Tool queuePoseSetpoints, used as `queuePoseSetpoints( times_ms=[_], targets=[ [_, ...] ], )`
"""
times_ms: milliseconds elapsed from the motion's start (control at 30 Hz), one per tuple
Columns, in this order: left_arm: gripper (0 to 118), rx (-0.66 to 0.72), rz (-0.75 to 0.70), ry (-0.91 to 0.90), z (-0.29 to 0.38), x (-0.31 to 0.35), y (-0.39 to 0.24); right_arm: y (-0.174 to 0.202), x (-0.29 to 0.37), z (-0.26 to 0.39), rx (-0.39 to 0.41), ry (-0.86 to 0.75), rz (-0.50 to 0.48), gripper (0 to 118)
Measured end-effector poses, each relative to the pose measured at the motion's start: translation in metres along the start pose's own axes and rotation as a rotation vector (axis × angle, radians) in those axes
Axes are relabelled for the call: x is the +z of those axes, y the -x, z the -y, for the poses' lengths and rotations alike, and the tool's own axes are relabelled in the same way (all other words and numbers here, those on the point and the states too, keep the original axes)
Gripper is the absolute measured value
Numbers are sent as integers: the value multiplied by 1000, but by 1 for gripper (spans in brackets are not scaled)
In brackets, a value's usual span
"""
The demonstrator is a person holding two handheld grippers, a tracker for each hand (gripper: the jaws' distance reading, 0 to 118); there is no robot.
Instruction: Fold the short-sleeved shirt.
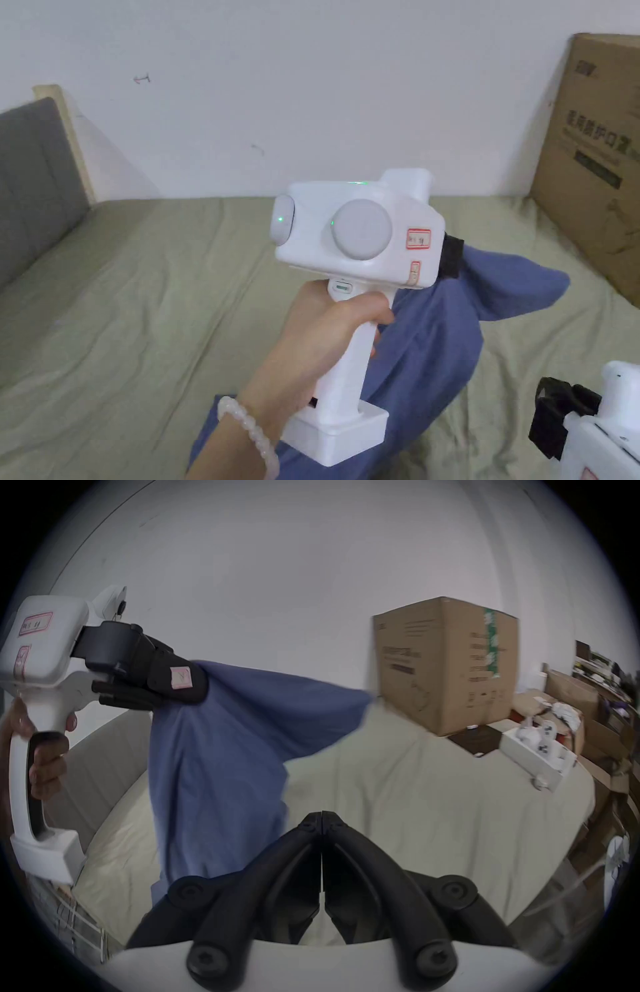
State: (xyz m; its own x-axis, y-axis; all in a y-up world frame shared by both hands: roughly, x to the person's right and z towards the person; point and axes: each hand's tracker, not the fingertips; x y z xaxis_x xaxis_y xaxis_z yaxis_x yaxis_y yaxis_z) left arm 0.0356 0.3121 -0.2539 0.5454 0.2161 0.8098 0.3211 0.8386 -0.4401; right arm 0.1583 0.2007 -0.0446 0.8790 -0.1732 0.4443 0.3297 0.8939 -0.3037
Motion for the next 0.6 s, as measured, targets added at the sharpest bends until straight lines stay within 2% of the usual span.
queuePoseSetpoints(
  times_ms=[67, 167, 300, 333, 367, 400, 500, 567, 600],
  targets=[
    [5, -19, -4, 82, 14, -34, -24, -22, 4, -1, -19, 1, 64, 0],
    [6, -70, 10, 247, 76, -93, -46, -54, 6, 5, -56, 22, 133, 0],
    [7, 31, 61, 517, 180, -157, -52, -81, 3, 17, -127, 80, 192, 0],
    [17, 37, 76, 562, 196, -164, -53, -84, 3, 20, -134, 84, 192, 0],
    [40, 45, 83, 612, 211, -167, -54, -86, 3, 22, -135, 89, 188, 0],
    [70, 33, 79, 635, 218, -165, -53, -87, 2, 23, -133, 93, 189, 0],
    [74, 34, 96, 567, 217, -148, -50, -81, -2, 25, -125, 100, 188, 0],
    [81, 59, 76, 542, 207, -134, -43, -74, -5, 24, -119, 107, 158, 0],
    [77, 70, 74, 517, 201, -125, -38, -70, -6, 23, -110, 108, 146, 0]
  ],
)
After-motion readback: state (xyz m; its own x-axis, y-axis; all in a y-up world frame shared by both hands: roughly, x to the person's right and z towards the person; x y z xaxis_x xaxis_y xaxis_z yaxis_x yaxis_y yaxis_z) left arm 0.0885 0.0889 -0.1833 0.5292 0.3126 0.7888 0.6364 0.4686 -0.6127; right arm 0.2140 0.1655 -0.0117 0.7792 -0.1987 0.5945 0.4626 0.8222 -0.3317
